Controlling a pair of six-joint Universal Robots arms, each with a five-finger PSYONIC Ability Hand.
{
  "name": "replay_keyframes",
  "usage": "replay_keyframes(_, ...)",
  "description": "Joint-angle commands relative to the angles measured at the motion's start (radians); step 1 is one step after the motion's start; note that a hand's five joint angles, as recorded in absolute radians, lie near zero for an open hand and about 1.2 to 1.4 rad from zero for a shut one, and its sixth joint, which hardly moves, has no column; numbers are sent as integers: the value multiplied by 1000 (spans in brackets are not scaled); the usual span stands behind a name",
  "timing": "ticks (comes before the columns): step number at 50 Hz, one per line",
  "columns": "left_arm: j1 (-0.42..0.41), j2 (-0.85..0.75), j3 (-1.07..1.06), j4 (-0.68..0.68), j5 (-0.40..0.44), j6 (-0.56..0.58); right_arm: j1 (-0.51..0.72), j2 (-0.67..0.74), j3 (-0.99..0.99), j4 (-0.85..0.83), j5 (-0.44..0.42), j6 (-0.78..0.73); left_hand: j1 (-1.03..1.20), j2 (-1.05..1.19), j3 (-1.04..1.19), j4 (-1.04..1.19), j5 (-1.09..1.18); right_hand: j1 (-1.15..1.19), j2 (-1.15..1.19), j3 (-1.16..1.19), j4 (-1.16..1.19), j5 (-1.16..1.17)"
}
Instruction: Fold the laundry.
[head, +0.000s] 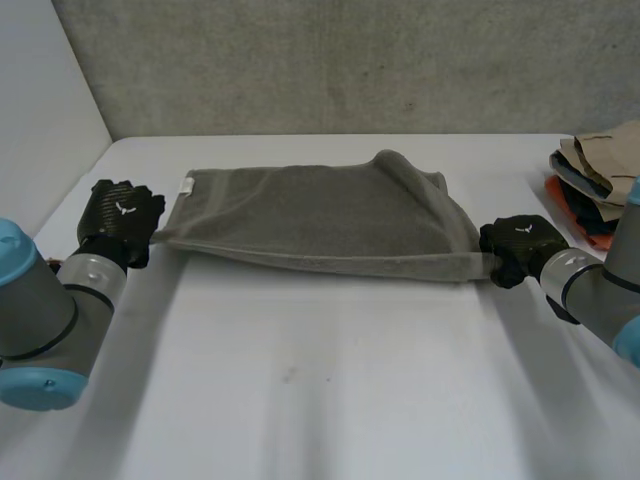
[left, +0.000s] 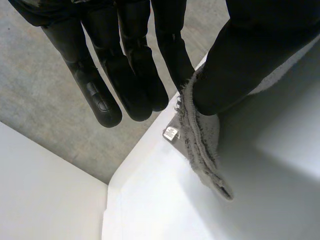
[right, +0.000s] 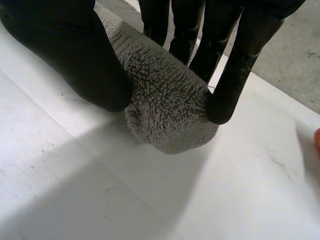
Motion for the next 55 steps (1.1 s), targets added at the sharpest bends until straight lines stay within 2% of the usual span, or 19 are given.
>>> replay_keyframes(1,10,94,-40,-129,1,16,-18,-90,51,54,-8,-161,249,199,204,194,244,435,220,220,203,238)
replay_keyframes(4,19,177,-81,-244,5,73,-43,-139,76,149,-24,-259,249,199,204,194,244,435,220,220,203,238)
replay_keyframes(8,39,287,-147,-455,6,238,-92,-214,131,386,-28,-500,249,199,204,194,244,435,220,220,203,238)
replay_keyframes(12,102,408,-236,-774,9,431,-165,-327,211,696,-28,-739,249,199,204,194,244,435,220,220,203,238)
replay_keyframes(16,104,450,-261,-882,40,480,-196,-371,231,763,-48,-772,249,199,204,194,244,435,220,220,203,238)
replay_keyframes(19,105,450,-253,-830,64,475,-195,-372,219,719,-56,-749,249,199,204,194,244,435,220,220,203,238)
replay_keyframes(22,104,416,-225,-703,75,460,-192,-369,196,655,-57,-702,249,199,204,194,244,435,220,220,203,238)
replay_keyframes(27,52,256,-118,-480,63,369,-138,-253,115,440,-44,-561,249,199,204,194,244,435,220,220,203,238)
replay_keyframes(30,-2,130,-15,-370,38,299,-81,-188,58,365,-30,-527,249,199,204,194,244,435,220,220,203,238)
replay_keyframes(35,-41,-79,158,-232,-61,259,-9,-55,-62,230,73,-510,249,199,204,194,244,435,220,220,203,238)
replay_keyframes(39,-61,-226,305,-169,-107,260,5,39,-141,113,128,-511,249,199,204,194,244,435,220,220,203,238)
replay_keyframes(47,-100,-430,531,-147,-118,257,28,181,-272,-52,147,-514,249,199,204,194,244,435,220,220,203,238)
replay_keyframes(48,-105,-443,543,-147,-118,256,31,195,-284,-63,153,-513,249,199,204,194,244,314,99,99,82,117)
replay_keyframes(49,-111,-452,552,-146,-118,256,32,208,-298,-73,162,-513,249,199,204,194,244,-45,-259,-259,-276,-242)
replay_keyframes(50,-117,-460,560,-144,-117,259,35,218,-306,-82,173,-511,-105,-155,-150,-160,-110,-400,-615,-615,-632,-597)
replay_keyframes(51,-134,-469,571,-137,-117,260,46,234,-318,-99,198,-511,-973,-1023,-1017,-1027,-977,-787,-1001,-1001,-1018,-984)
replay_keyframes(52,-143,-470,572,-132,-112,260,57,237,-327,-114,231,-507,-860,-909,-904,-914,-864,-787,-1001,-1001,-1018,-984)
replay_keyframes(53,-160,-464,572,-108,-117,254,61,234,-329,-122,243,-504,-973,-1023,-1017,-1027,-977,-787,-1001,-1001,-1018,-984)
replay_keyframes(55,-171,-455,563,-89,-120,249,69,205,-323,-151,266,-481,-972,-1022,-1017,-1027,-977,-787,-1001,-1001,-1018,-984)
